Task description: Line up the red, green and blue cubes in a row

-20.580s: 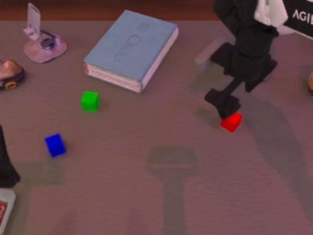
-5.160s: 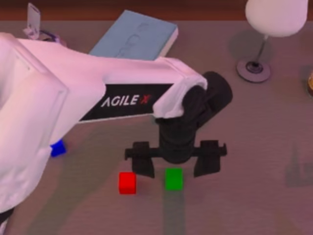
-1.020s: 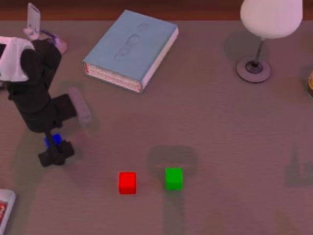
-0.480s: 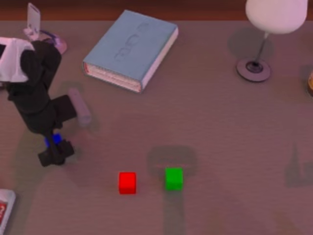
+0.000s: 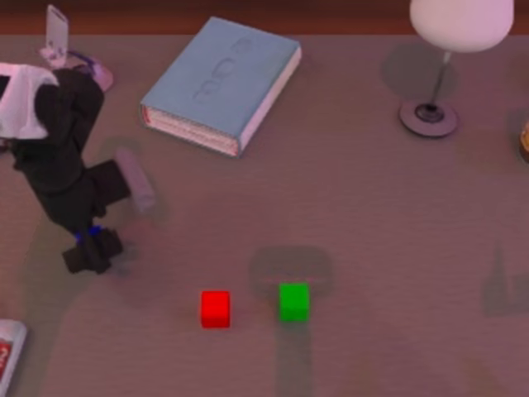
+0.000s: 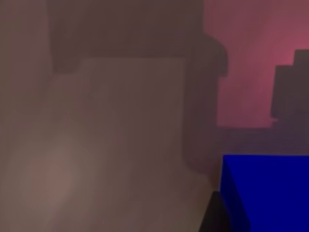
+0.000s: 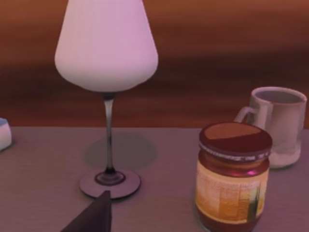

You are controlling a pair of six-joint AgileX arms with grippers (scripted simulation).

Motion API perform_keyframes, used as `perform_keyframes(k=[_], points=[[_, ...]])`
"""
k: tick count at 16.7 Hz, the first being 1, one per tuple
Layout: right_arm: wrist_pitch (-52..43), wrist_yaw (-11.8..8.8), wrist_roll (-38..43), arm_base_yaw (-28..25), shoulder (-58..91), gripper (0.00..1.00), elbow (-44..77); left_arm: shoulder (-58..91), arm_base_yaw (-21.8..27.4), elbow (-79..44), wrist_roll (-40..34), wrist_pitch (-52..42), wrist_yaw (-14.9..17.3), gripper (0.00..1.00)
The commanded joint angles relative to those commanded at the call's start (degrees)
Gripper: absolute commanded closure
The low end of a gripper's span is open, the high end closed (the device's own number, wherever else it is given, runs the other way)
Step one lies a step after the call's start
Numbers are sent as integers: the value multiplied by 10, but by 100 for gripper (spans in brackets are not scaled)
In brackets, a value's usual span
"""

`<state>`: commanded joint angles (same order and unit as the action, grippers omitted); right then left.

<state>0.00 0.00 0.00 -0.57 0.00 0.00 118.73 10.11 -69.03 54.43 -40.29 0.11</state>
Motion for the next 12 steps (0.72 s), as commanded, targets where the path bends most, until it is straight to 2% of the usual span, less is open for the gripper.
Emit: perform_keyframes(k=[6, 12], points=[[0, 0, 0, 0, 0, 0, 0, -39, 1, -21, -11, -52, 13, 100], [0, 0, 0, 0, 0, 0, 0, -90, -9, -85, -14, -168, 12, 100]])
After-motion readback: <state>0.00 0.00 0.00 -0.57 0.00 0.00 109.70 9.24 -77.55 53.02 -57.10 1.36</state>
